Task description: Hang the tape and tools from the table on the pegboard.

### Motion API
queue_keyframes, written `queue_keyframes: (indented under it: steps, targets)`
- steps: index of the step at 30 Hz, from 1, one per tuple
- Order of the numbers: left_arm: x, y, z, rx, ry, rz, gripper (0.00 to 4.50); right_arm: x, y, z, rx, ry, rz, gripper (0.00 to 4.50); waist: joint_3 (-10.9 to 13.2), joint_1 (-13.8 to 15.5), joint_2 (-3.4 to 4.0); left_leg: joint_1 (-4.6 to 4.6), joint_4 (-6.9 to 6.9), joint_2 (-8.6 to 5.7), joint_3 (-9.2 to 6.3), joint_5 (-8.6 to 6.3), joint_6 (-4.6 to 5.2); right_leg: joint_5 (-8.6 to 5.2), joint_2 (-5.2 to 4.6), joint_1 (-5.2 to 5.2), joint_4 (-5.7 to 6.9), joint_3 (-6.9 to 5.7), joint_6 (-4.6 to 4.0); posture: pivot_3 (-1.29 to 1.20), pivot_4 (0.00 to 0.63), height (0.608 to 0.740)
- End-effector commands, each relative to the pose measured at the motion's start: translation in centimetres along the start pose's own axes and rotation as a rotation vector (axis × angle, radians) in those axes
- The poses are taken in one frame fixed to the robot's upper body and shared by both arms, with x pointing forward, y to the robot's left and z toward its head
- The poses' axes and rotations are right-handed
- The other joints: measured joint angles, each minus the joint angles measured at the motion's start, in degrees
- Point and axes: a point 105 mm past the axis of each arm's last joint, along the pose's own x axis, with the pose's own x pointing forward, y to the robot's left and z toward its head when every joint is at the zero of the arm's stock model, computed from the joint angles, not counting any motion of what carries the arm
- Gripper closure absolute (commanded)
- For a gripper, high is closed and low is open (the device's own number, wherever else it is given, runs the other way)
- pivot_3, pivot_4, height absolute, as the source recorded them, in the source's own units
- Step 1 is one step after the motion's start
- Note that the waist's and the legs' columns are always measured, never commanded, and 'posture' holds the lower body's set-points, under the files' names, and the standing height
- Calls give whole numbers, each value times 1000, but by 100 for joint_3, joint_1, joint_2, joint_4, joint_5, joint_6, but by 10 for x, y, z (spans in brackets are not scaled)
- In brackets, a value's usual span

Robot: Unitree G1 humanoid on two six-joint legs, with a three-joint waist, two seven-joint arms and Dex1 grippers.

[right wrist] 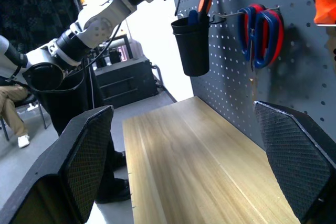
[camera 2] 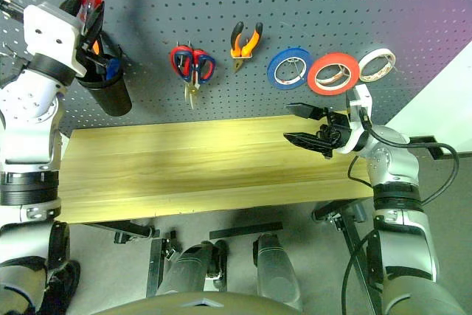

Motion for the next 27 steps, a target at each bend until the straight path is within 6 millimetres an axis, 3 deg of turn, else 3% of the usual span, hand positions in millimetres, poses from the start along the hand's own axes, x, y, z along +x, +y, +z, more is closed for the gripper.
queue_keyframes:
  steps: [1, 14, 27]
  targets:
    - [2, 6, 12, 14, -64, 38, 3638, -4, 4, 10, -40, 13, 1, 0, 1, 2, 0, 0, 0, 0, 0, 0, 0, 0, 0, 0, 0, 0, 0, -239, 196, 740]
    - [-22, -5, -13, -22, -17, 86, 3638, -11, 9, 14, -27, 44, -7, 0, 5, -47, 6, 0, -1, 2, 0, -3, 6, -1, -4, 1, -2, 3, -1, -255, 219, 740]
    - [-65, 10, -23, -47, 108, 202, 3638, -7, 4, 12, -19, 39, -1, 0, 7, -156, 9, 3, -5, 3, 1, -11, 0, -1, -4, 1, -3, 6, -2, -214, 214, 740]
